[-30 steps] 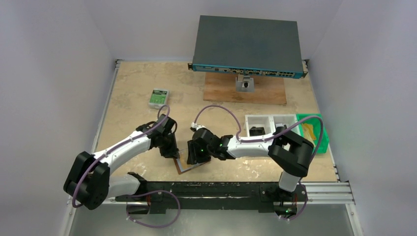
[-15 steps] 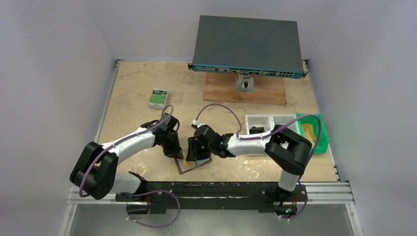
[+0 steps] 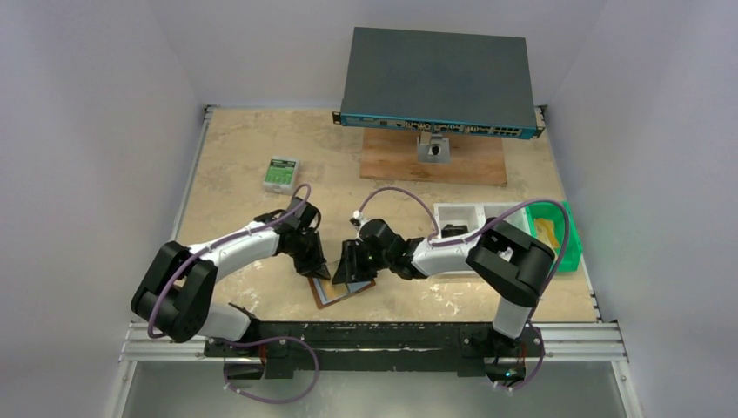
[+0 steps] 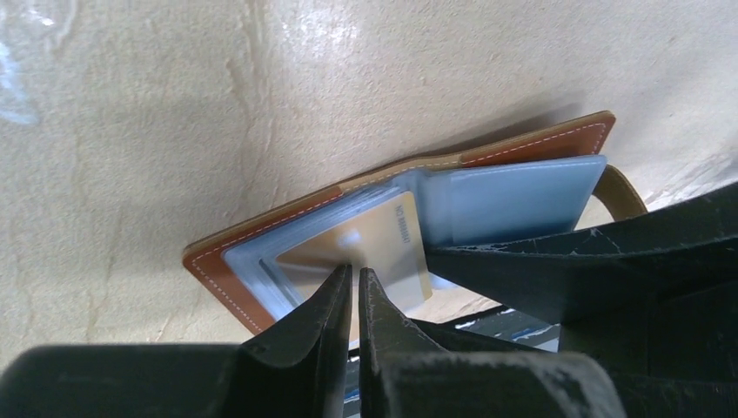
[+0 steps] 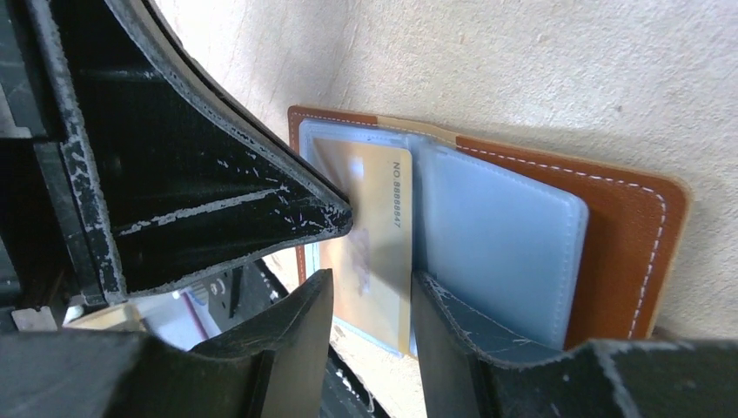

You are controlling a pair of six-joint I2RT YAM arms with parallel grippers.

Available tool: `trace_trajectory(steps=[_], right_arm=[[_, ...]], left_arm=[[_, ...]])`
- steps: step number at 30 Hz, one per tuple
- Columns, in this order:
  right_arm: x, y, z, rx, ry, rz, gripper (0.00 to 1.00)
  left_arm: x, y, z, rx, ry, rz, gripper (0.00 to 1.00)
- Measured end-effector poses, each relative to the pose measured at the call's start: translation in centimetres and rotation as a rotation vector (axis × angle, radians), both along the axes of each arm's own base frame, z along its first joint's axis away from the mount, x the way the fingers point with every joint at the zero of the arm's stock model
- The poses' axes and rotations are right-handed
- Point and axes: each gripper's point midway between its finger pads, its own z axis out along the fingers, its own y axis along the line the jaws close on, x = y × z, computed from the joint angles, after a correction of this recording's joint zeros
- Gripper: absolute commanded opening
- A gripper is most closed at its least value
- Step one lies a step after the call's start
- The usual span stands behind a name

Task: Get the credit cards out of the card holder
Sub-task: Remove the credit card from the card holder.

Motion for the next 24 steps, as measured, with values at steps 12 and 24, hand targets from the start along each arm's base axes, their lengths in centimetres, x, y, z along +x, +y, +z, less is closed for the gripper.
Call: trace_trajectory(steps=[12, 24], right_arm=[[-0.3, -0.9, -0.1, 0.166, 0.139, -0.019, 0.33], [-0.4, -1.1, -0.6, 0.21, 0.189, -0.046, 0.27]], left_arm=[[0.3, -1.2, -0.1, -0.052, 0.015, 0.003, 0.07], [-0.3, 0.6, 2.2, 0.004, -0.061, -0.005, 0.13]])
